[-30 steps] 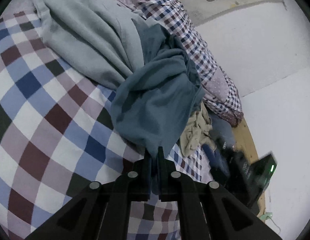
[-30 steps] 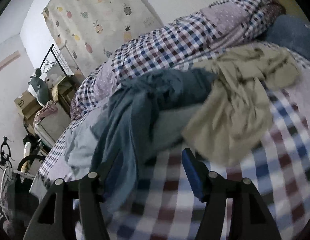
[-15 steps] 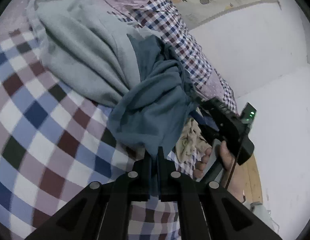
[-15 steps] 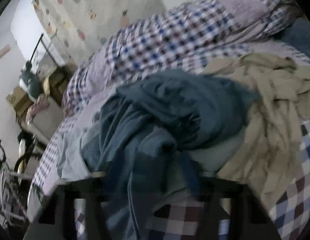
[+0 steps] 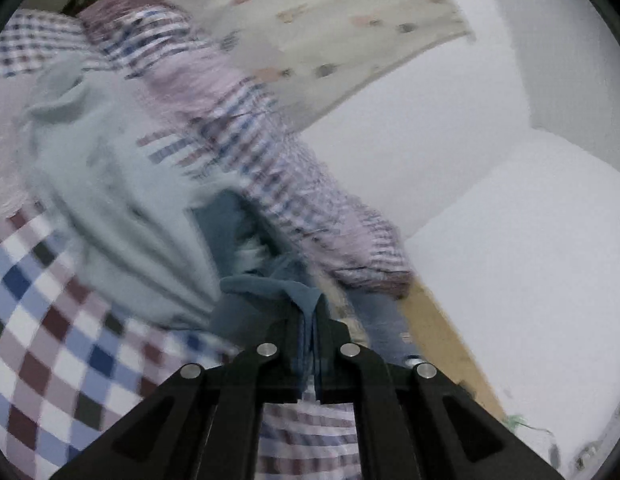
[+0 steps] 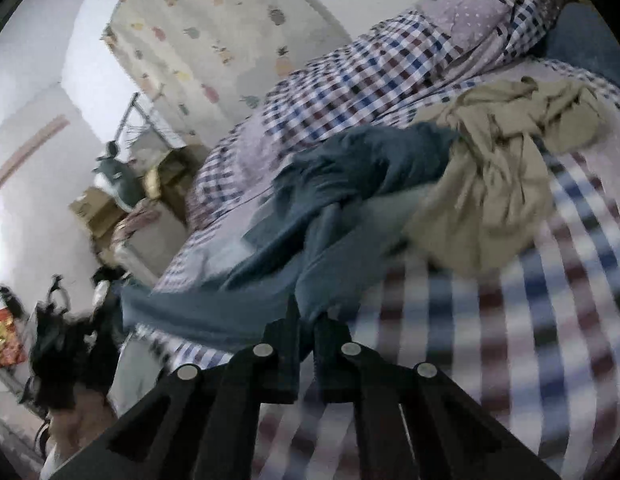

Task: Fold clothes

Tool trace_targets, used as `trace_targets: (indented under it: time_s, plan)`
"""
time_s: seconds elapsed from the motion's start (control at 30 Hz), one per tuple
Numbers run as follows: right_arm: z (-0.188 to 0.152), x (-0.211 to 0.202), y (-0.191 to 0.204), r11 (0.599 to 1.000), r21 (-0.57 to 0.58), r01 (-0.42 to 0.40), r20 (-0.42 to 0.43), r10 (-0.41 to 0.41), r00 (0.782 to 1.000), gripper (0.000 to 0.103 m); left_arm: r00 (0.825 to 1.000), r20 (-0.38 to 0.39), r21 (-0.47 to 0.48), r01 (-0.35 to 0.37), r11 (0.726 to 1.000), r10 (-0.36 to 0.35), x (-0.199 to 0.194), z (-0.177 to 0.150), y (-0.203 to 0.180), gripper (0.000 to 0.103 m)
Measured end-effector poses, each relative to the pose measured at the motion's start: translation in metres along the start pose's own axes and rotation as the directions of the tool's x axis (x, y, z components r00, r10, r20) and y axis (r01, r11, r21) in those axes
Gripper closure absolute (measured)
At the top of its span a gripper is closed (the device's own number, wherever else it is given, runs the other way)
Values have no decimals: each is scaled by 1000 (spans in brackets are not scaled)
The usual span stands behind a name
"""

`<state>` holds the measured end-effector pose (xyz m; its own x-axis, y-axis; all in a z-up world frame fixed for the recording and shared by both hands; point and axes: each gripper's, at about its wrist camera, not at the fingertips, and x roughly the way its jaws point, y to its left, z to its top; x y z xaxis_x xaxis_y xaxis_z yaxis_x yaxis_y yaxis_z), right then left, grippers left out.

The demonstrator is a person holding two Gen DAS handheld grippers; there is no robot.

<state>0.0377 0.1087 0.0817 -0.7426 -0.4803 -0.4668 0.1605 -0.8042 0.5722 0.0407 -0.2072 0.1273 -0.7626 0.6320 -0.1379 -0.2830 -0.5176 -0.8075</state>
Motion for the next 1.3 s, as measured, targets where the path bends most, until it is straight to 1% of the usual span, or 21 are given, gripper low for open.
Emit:
trace_targets:
  time_s: [0.13, 0.2, 0.27, 0.33, 0.37, 0.43, 0.47, 0.53, 0.6, 0.67, 0.7, 0.73, 0.8, 0.87, 0.97, 1.03, 1.2, 1.3]
  plan:
    - [-41, -39, 23, 999, -42, -33, -40, 31, 999, 99, 995, -34, 38, 97, 995, -95, -34, -10, -20, 101]
    - [-56, -51, 30, 997, -71, -42, -83, 36, 996, 99, 993, -42, 86, 111, 990, -107, -51, -14, -31, 102]
    - [-71, -62, 36, 993, -112, -31, -114, 18, 993, 99, 995, -52, 167, 91, 982, -83, -63, -23, -43, 101]
    - [-81, -71, 35, 992, -125, -15, -132, -2, 991, 97, 997, -63, 238, 65, 969, -51, -73, -33, -52, 101]
    - [-86, -75, 34, 992, -127, -7, -141, -11, 990, 96, 997, -70, 261, 44, 964, -27, -78, -41, -53, 101]
    - [-95, -85, 27, 992, -124, 12, -164, -33, 986, 96, 995, -86, 284, -31, 958, 58, -90, -56, -47, 101]
    - [-99, -90, 23, 992, -121, 23, -176, -44, 983, 96, 991, -89, 276, -70, 959, 98, -96, -62, -40, 101]
    - [-104, -96, 18, 991, -125, 46, -190, -70, 979, 95, 983, -86, 227, -142, 963, 165, -110, -67, -24, 101]
    - [-106, -100, 12, 990, -122, 68, -182, -89, 979, 94, 976, -67, 167, -192, 967, 205, -124, -67, -8, 101]
    - [-105, -105, 5, 990, -112, 88, -151, -104, 983, 85, 971, -37, 117, -231, 966, 236, -137, -64, 4, 101]
    - [-103, -107, 0, 990, -99, 96, -130, -109, 985, 70, 967, -23, 98, -251, 963, 254, -142, -63, 9, 101]
    - [-100, -107, -5, 991, -85, 101, -114, -110, 987, 59, 961, -13, 83, -273, 958, 275, -144, -63, 13, 101]
    - [-96, -109, -17, 992, -48, 116, -86, -120, 989, 57, 949, 2, 61, -314, 947, 315, -148, -63, 21, 101]
    - [-88, -107, -30, 990, 4, 143, -65, -142, 988, 56, 937, 5, 63, -348, 935, 349, -143, -65, 24, 101]
    - [-74, -96, -44, 987, 57, 151, -52, -148, 988, 55, 918, -1, 81, -394, 915, 396, -134, -69, 25, 101]
    - [-66, -87, -51, 984, 85, 155, -45, -152, 987, 52, 908, -10, 87, -416, 905, 418, -126, -72, 26, 101]
    - [-43, -54, -68, 976, 157, 152, -26, -150, 988, 50, 899, -28, 75, -435, 897, 438, -118, -75, 34, 101]
    - [-30, -24, -77, 969, 194, 152, -32, -149, 988, 49, 895, -36, 70, -441, 895, 444, -116, -75, 35, 101]
